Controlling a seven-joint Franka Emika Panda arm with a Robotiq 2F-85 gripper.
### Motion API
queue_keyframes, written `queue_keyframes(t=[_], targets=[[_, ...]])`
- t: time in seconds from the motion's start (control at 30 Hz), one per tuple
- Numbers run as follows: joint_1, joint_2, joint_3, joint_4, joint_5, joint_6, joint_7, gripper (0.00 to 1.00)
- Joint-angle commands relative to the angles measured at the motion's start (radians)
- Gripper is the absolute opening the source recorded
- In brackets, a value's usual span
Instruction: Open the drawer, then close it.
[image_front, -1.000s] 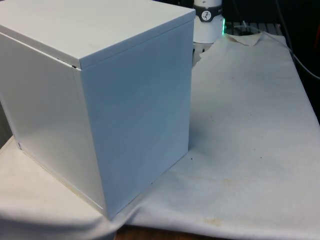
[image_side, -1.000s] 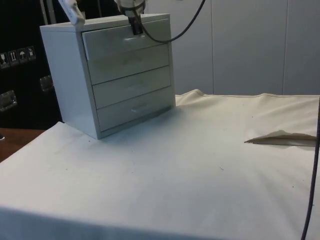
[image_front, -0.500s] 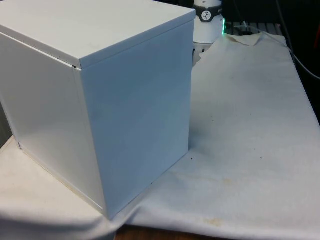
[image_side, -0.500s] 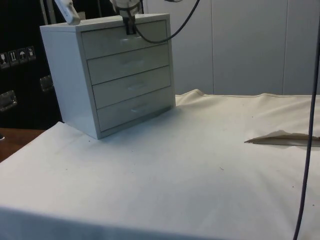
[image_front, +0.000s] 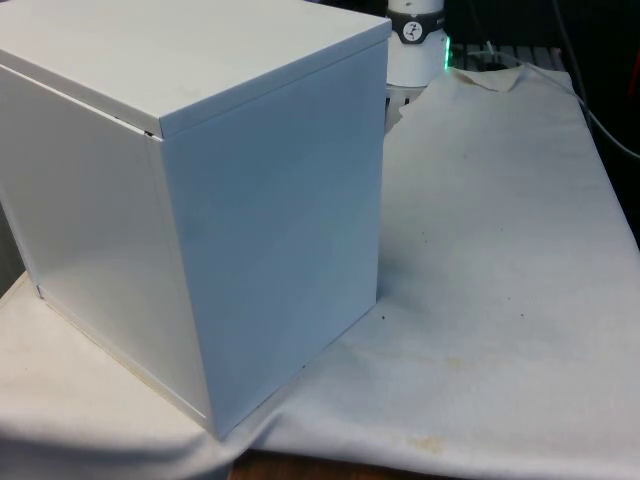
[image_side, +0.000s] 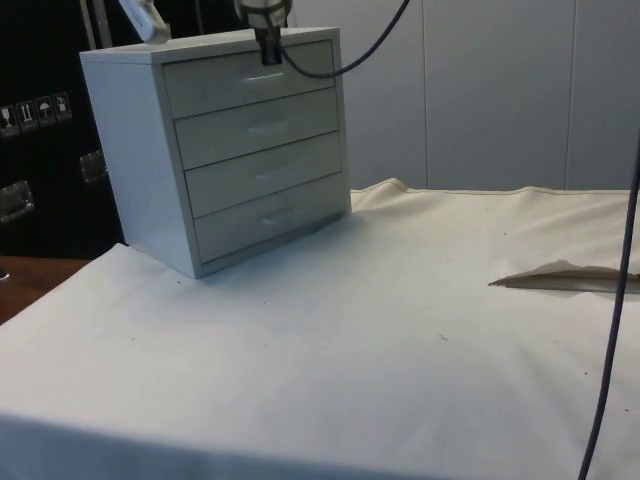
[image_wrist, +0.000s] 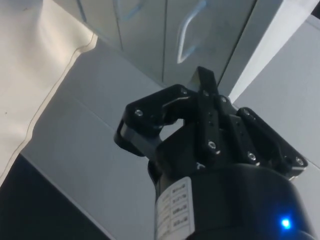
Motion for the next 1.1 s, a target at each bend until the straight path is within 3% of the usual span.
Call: queue_keyframes(t=[0.0, 1.07], targets=[[0.005, -0.017, 0.004, -0.011, -0.018, -0.010, 0.012, 0.00], [0.004, -0.218, 0.187, -0.163, -0.022, -0.217, 0.133, 0.00]])
